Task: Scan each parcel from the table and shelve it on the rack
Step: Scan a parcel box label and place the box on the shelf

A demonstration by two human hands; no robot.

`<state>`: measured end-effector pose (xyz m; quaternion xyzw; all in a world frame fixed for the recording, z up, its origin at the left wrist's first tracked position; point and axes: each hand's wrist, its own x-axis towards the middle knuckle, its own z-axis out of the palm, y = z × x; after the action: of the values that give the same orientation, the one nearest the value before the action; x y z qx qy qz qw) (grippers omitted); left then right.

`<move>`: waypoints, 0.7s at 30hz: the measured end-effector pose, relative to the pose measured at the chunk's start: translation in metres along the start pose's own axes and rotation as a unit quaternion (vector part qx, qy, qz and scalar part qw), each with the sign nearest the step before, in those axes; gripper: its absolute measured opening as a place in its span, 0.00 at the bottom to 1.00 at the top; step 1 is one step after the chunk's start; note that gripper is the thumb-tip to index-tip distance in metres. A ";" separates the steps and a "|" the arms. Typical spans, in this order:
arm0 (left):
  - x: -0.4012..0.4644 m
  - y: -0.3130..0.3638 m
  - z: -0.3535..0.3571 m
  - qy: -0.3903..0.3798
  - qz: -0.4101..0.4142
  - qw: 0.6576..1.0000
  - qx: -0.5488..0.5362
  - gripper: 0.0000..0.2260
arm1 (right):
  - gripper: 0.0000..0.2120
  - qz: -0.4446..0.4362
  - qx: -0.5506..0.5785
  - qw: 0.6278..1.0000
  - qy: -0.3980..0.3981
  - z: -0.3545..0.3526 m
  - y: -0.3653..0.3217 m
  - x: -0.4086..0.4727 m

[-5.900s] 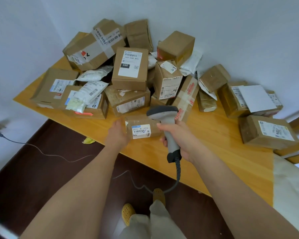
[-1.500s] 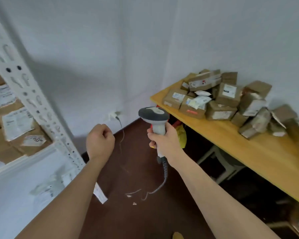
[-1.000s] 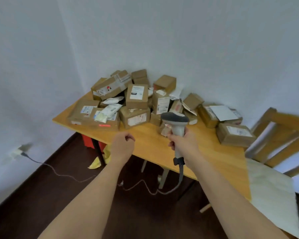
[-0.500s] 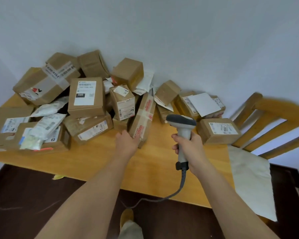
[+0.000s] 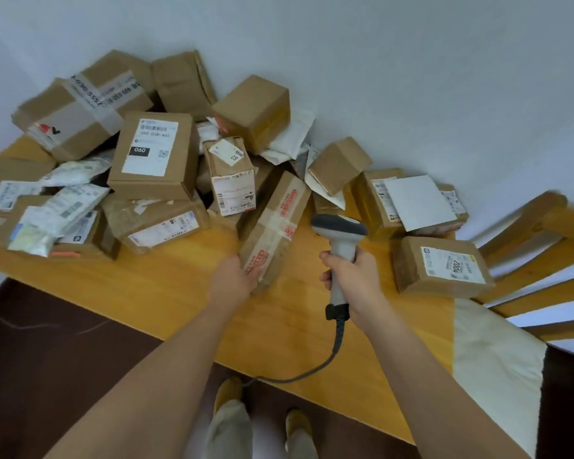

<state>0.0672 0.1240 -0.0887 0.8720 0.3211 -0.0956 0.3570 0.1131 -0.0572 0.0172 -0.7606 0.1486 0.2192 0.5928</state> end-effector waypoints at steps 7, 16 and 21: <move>-0.084 -0.043 -0.004 0.070 -0.019 0.995 0.073 0.16 | 0.05 -0.017 -0.020 0.996 -0.088 0.001 0.007 -0.013; -0.142 -0.089 0.027 0.127 -0.004 0.977 0.174 0.30 | 0.07 -0.031 -0.045 0.987 -0.151 -0.005 0.036 -0.040; -0.122 -0.092 0.023 0.013 -0.041 0.995 0.094 0.43 | 0.06 -0.020 -0.027 0.990 -0.139 -0.011 0.049 -0.046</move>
<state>-0.0836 0.0974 -0.1086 0.8888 0.3512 -0.1283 0.2650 0.0514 -0.0817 0.0015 -0.7412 0.0432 0.3150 0.5912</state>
